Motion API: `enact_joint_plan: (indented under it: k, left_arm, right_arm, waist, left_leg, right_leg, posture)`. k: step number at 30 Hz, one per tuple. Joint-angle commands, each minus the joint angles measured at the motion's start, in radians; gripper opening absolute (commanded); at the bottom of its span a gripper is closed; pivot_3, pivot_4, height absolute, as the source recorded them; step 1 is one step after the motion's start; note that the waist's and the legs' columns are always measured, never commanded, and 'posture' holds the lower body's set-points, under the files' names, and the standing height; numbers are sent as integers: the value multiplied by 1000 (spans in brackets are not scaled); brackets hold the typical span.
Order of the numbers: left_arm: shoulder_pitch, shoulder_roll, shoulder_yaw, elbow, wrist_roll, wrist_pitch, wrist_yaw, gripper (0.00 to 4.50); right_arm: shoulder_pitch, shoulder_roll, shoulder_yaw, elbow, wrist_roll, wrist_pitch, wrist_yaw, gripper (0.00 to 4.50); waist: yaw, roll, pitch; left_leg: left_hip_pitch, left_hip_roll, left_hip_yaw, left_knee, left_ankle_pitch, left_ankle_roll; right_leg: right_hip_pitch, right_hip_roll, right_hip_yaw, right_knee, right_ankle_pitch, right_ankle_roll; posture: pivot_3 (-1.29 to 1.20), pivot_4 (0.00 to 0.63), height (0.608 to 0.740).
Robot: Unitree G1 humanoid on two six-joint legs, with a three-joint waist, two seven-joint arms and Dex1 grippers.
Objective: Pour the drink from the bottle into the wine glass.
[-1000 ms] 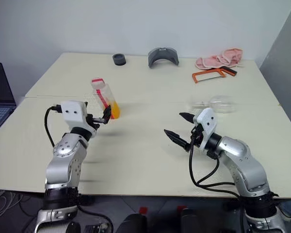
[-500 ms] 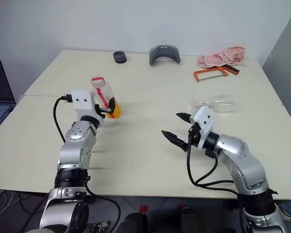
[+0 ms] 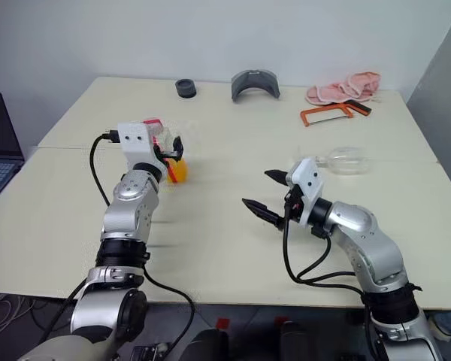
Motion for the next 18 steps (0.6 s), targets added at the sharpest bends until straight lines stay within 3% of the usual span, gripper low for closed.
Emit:
enact_joint_plan:
  k: [1, 18]
  left_arm:
    - [-34, -2, 0, 6, 9, -22, 18, 4461]
    - [-61, 0, -7, 12, 29, 10, 52, 4461]
  right_arm:
    - [-18, 4, -4, -16, 3, -21, 12, 4500]
    - [-28, 9, -24, -7, 11, -10, 17, 4500]
  waist:
    - [0, 0, 0]
    - [0, 0, 0]
  left_leg:
    - [0, 0, 0, 0, 0, 0]
    - [0, 0, 0, 0, 0, 0]
  right_leg:
    - [0, 0, 0, 0, 0, 0]
    - [0, 0, 0, 1, 0, 0]
  posture:
    - [0, 150, 740]
    - [0, 150, 740]
